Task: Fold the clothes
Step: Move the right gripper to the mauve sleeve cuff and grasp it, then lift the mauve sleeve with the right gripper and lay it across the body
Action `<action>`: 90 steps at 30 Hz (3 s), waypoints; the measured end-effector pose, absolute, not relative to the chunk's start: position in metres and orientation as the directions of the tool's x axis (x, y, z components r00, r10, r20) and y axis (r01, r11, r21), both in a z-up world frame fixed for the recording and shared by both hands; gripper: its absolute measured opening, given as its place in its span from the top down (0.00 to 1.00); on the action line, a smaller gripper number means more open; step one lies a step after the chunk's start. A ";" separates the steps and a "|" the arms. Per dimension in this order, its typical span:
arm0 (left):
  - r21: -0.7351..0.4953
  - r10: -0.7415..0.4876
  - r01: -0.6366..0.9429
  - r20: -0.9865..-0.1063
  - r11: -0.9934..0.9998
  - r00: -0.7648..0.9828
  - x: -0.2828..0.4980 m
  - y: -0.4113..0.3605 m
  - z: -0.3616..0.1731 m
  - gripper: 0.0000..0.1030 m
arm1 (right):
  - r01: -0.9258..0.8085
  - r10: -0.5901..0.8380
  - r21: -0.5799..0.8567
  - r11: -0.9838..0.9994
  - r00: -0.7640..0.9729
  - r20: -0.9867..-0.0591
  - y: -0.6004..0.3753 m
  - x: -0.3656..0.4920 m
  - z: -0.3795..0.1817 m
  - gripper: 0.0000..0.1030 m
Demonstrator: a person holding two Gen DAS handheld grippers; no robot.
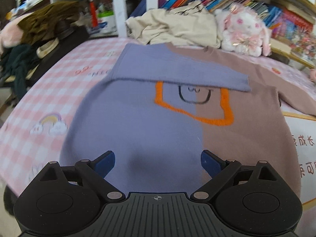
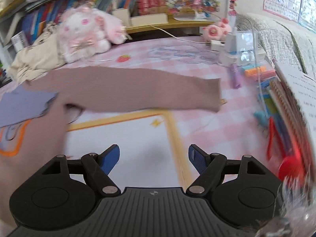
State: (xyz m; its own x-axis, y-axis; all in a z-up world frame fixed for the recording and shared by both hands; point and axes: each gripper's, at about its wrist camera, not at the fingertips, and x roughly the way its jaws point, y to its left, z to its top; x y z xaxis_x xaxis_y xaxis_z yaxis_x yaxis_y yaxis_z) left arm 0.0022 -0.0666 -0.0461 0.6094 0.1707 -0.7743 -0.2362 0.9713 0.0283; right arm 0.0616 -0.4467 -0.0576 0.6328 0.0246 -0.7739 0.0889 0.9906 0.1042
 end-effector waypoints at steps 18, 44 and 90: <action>0.007 0.240 -0.395 -0.805 0.919 0.543 -0.023 -0.103 -0.048 0.07 | 0.071 0.069 0.138 0.988 0.596 -0.800 -0.521 0.115 -0.073 0.28; 0.054 0.263 -0.373 -0.801 0.926 0.537 -0.030 -0.115 -0.044 0.07 | 0.016 0.100 0.139 0.990 0.614 -0.783 -0.539 0.169 -0.079 0.93; 0.235 0.084 0.089 -0.635 0.968 0.768 -0.028 0.035 -0.015 0.07 | -0.364 0.437 0.247 0.898 0.672 -0.598 -0.085 0.230 0.037 0.93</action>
